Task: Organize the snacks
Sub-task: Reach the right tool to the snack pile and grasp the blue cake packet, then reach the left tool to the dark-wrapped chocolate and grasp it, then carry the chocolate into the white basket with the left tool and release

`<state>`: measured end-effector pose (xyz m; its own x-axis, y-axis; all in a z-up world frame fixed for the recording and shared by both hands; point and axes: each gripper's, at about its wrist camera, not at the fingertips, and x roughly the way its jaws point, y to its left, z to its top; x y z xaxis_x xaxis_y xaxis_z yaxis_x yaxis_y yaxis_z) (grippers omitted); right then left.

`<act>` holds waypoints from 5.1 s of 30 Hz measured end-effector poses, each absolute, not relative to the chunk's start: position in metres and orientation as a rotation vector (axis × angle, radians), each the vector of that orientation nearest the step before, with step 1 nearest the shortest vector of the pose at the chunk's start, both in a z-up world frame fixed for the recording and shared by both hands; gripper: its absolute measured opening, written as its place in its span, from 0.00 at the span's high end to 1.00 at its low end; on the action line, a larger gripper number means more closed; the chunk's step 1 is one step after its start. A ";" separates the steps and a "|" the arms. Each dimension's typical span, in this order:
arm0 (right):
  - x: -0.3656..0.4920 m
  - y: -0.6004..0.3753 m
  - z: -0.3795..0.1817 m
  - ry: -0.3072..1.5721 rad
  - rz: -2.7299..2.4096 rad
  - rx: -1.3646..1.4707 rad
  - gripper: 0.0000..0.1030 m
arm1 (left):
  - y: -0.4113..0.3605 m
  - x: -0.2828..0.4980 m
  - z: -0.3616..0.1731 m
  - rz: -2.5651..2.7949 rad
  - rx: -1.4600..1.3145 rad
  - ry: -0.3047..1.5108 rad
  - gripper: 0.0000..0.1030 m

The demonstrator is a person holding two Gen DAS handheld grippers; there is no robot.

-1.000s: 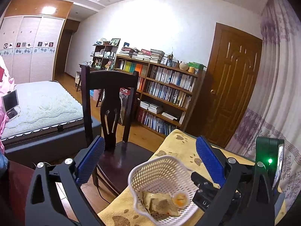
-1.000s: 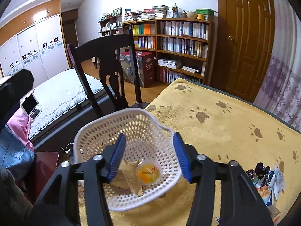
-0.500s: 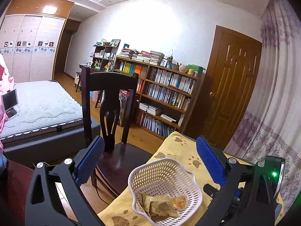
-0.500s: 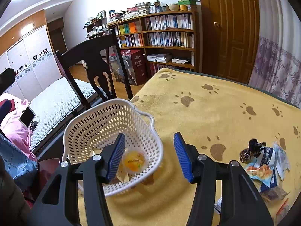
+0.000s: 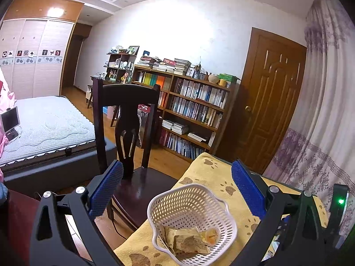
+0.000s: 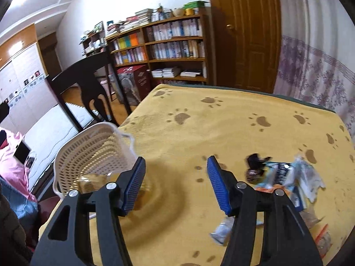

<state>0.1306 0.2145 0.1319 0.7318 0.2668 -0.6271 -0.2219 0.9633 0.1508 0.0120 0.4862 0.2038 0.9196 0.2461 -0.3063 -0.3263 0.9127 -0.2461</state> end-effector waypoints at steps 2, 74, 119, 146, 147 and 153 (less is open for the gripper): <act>0.130 0.202 0.135 0.693 0.247 0.075 0.41 | 0.484 0.014 0.204 0.295 -0.295 0.275 0.03; 0.227 0.098 0.038 1.097 -0.078 -0.021 0.50 | 0.422 0.021 0.189 0.170 -0.125 0.328 0.03; 0.048 -0.078 0.070 0.714 0.089 0.462 0.54 | 0.250 0.064 0.128 -0.195 0.068 0.551 0.03; 0.053 -0.101 0.068 0.674 0.080 0.501 0.54 | 0.185 0.210 0.026 -0.245 0.059 0.844 0.73; 0.053 -0.101 0.067 0.675 0.080 0.502 0.54 | 0.186 0.210 0.026 -0.249 0.056 0.844 0.73; 0.054 -0.100 0.067 0.674 0.077 0.510 0.54 | 0.195 0.200 0.036 -0.261 0.025 0.816 0.73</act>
<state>0.0542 -0.1001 0.0672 0.7836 0.2297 -0.5773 0.0935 0.8749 0.4751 0.1999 0.1951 0.0356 0.6548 -0.2207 -0.7229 0.2401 0.9676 -0.0780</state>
